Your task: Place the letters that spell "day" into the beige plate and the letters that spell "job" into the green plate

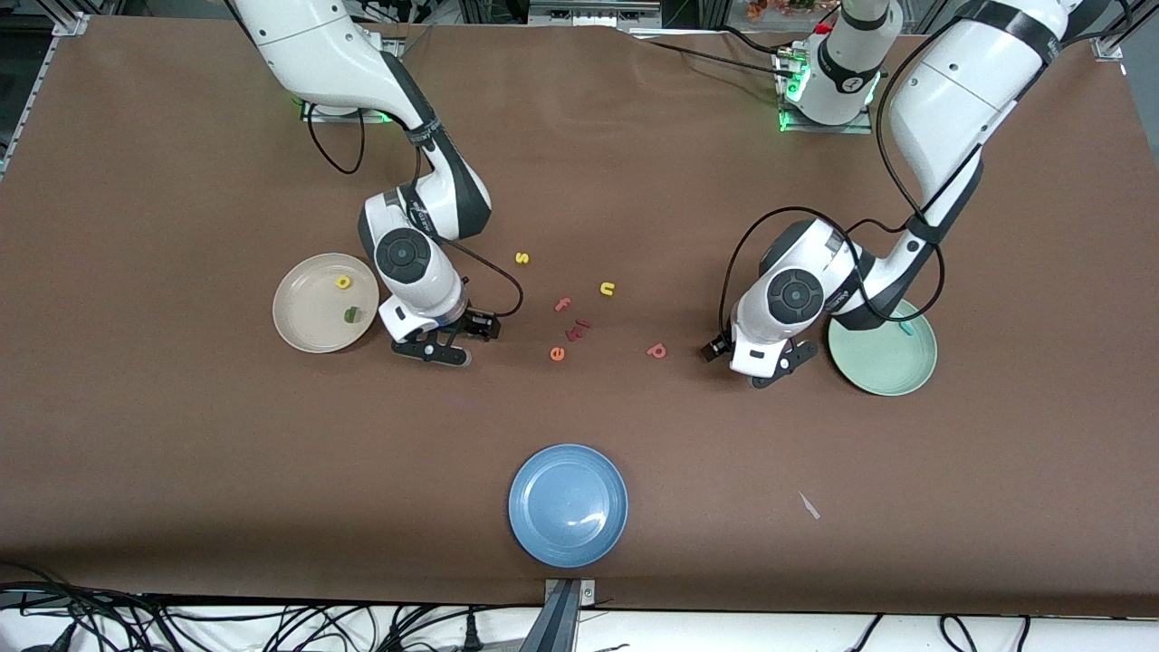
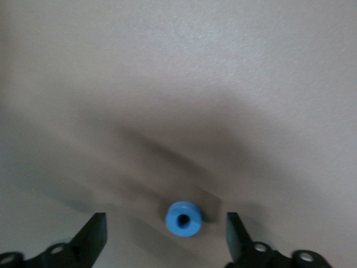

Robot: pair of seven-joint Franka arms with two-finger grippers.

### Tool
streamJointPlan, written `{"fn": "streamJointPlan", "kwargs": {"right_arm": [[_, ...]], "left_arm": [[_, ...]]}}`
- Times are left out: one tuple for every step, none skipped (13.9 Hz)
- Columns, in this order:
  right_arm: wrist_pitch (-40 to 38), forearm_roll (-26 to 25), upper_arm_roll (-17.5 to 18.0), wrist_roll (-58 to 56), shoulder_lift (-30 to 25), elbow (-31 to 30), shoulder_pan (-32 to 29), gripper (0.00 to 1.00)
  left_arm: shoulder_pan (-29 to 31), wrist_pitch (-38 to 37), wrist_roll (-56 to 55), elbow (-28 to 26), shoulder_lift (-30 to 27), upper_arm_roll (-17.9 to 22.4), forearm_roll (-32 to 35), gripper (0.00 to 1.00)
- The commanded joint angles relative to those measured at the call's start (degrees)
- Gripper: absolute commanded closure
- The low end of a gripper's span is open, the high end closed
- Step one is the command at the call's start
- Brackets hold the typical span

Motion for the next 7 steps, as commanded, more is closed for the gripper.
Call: {"fn": "streamJointPlan", "kwargs": {"right_arm": [[0.67,0.96,-0.11,0.24,1.36,1.67,0.97,0.19],[0.76,1.04,-0.11,0.24,1.54,1.76,1.23,0.20],[0.76,1.04,-0.11,0.24,1.63,1.76,1.41,0.23],[0.76,1.04,-0.11,0.33,1.89,1.76,1.50,0.24],[0.76,1.04,-0.11,0.33,2.24,1.76,1.50,0.28],[0.84,1.04,-0.11,0.33,2.33,1.76,1.58,0.31],[1.19,1.04,-0.11,0.24,2.33,1.76,1.67,0.36]], "left_arm": [[-0.10,2.00,-3.20,0.24,0.94,0.04,1.83,0.20],[0.07,2.09,-3.29,0.33,1.21,0.13,1.83,0.25],[0.34,2.79,-3.29,0.42,1.30,0.13,1.83,0.29],[0.43,3.40,-3.38,0.33,1.30,0.13,1.56,0.32],[0.51,3.84,-3.38,0.33,1.38,0.13,1.13,0.37],[0.60,3.85,-3.38,0.42,1.56,0.13,0.95,0.48],[0.60,3.85,-3.38,0.33,1.65,0.13,1.03,0.62]]}}
